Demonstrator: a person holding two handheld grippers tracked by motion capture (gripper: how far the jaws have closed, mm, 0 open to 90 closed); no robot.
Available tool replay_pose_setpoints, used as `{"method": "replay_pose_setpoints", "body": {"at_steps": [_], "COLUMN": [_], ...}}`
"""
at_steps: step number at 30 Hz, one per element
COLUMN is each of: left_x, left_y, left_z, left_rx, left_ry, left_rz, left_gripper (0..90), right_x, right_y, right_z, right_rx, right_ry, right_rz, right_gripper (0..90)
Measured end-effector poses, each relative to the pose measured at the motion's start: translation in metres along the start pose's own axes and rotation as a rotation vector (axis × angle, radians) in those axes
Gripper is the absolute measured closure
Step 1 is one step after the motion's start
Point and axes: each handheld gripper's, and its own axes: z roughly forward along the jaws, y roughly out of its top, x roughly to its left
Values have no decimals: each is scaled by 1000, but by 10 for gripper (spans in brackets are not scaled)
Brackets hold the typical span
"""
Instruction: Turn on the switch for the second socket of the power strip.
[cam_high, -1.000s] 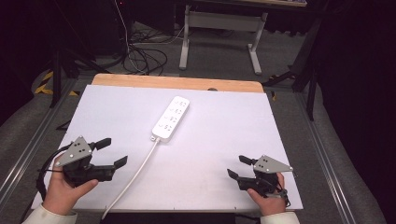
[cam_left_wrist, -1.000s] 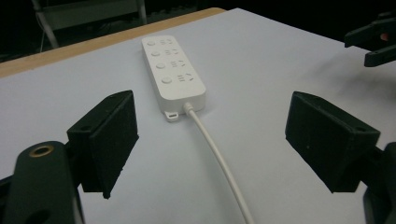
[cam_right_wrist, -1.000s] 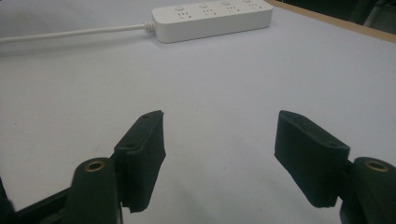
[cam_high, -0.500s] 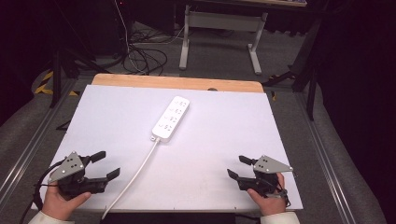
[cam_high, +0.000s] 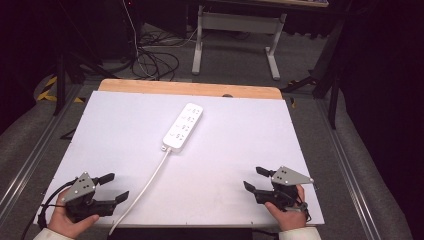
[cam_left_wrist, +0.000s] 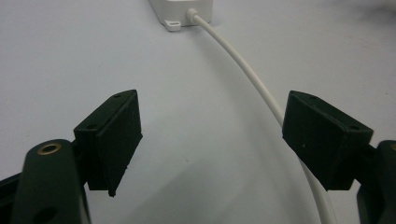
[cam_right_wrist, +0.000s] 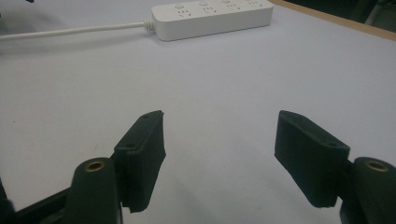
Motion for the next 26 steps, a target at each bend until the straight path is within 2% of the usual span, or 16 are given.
{"method": "replay_pose_setpoints", "body": {"at_steps": [2, 4, 7, 12, 26], "left_x": [3, 6, 9, 9, 7], "left_y": [1, 2, 2, 2, 3], "left_z": [2, 4, 3, -1, -2], "left_rx": [-1, -8, -28, -38, -30], "left_ry": [2, 20, 20, 42, 65], "left_rz": [-8, -33, -76, -37, -13], "left_gripper": [203, 205, 212, 211, 211], "right_x": [0, 0, 1, 1, 1], "right_y": [0, 0, 1, 1, 1], "right_z": [0, 1, 2, 1, 1], "right_rx": [0, 3, 11, 8, 11], "right_ry": [0, -1, -5, -6, -8], "right_rz": [-1, -3, -12, -10, -11], "right_gripper": [333, 333, 333, 333, 334]}}
